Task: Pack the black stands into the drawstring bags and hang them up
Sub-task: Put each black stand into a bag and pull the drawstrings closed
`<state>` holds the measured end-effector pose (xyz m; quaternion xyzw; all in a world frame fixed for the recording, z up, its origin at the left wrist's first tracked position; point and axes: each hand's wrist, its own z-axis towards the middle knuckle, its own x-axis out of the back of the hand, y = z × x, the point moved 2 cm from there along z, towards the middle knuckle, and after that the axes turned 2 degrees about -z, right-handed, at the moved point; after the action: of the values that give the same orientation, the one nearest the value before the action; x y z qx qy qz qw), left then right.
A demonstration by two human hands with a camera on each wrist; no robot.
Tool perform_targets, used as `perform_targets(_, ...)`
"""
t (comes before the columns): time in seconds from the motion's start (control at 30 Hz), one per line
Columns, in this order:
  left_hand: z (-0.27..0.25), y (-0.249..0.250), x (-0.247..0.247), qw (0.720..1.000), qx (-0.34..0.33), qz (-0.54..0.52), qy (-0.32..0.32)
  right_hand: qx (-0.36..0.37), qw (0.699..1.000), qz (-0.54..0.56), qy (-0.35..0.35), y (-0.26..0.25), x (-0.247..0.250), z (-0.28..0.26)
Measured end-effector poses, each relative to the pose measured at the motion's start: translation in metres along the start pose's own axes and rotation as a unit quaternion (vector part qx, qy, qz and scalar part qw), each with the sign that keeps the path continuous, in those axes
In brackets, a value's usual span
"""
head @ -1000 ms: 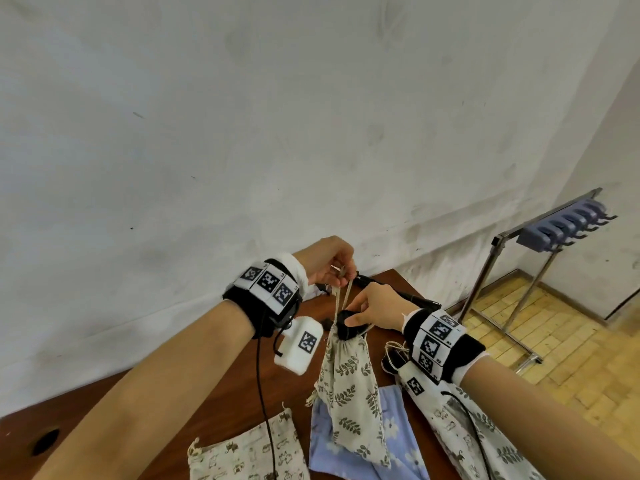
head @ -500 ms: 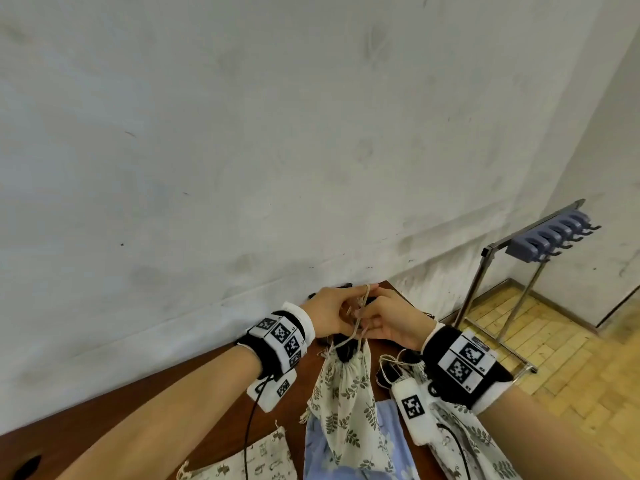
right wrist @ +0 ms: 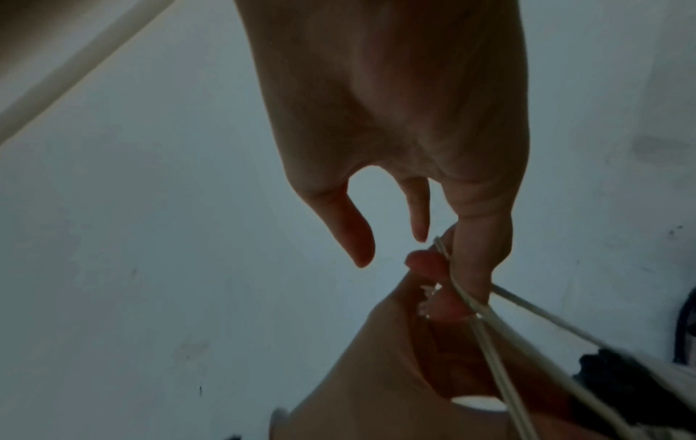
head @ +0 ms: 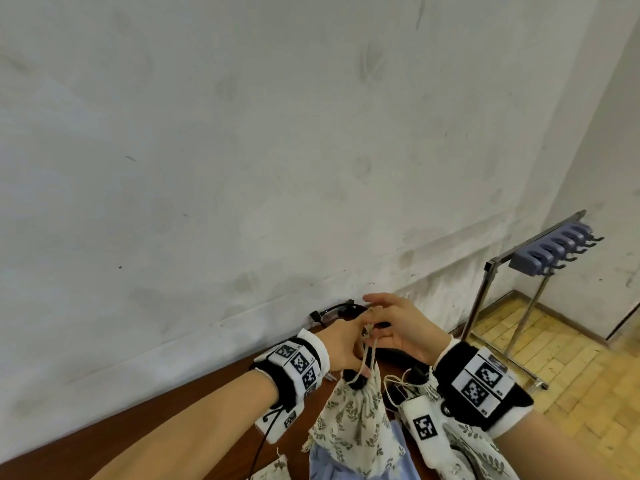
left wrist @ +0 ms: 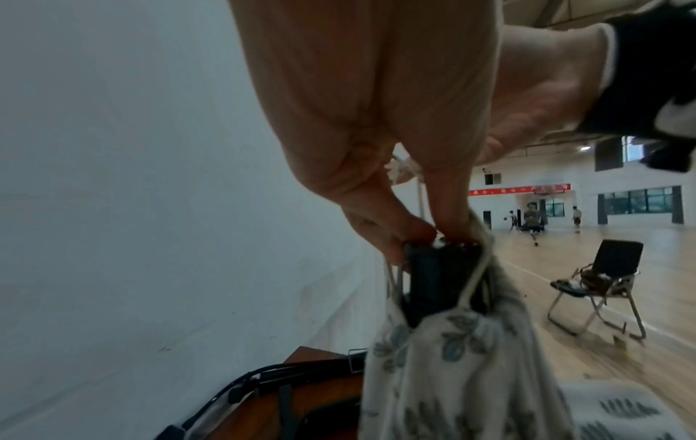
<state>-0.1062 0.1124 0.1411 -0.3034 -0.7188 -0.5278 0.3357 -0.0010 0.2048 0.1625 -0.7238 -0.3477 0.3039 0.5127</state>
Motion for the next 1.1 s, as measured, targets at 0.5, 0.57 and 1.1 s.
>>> perform_targets(0.5, 0.028, 0.007, 0.046, 0.996, -0.016, -0.081, 0.038, 0.123, 0.939, -0.320, -0.013, -0.008, 0.001, 0.000)
perform_targets(0.57, 0.028, -0.006, 0.054, 0.979, -0.021, -0.196, 0.046, 0.115, 0.954, -0.277, -0.026, -0.012, 0.007, -0.005)
perform_targets(1.1, 0.069, 0.044, -0.004, 0.861, -0.013, -0.506, -0.049, 0.122, 0.912, -0.361, 0.151, -0.047, 0.119, -0.042)
